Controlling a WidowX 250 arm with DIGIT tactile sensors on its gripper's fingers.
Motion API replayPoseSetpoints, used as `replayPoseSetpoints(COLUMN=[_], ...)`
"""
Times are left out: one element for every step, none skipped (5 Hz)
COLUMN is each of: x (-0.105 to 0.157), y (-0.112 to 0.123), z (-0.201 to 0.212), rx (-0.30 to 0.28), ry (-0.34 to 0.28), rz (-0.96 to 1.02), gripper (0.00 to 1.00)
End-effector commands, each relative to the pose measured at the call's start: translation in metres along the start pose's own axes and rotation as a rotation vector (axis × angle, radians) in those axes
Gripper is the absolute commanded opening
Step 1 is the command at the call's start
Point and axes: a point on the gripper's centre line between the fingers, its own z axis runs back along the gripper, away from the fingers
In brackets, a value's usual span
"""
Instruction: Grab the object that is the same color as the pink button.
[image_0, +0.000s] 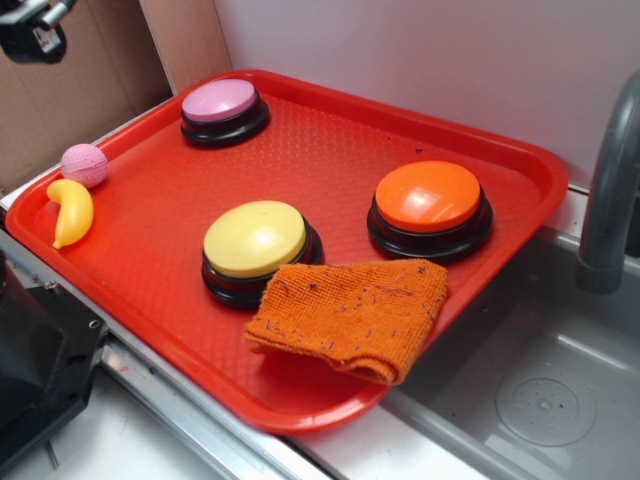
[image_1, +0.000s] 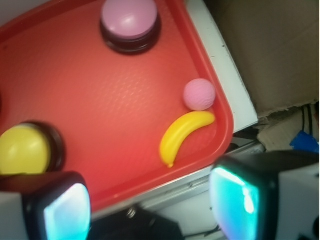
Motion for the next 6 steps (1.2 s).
replayPoseSetpoints(x=[0.021, 0.030, 0.036, 0.039, 0.040, 0.040], y=[0.042, 0.054, 0.063, 0.067, 0.065, 0.065], z=[-0.063, -0.088, -0.107, -0.121, -0.132, -0.137], rx=[0.135, 0.164, 0.210, 0.227, 0.215, 0.222], ry=[-0.105, -0.118, -0.104, -0.083, -0.067, -0.065], rz=[0.277, 0.331, 0.355, 0.360, 0.358, 0.356], gripper=[1.00, 1.00, 1.00, 1.00, 1.00, 1.00])
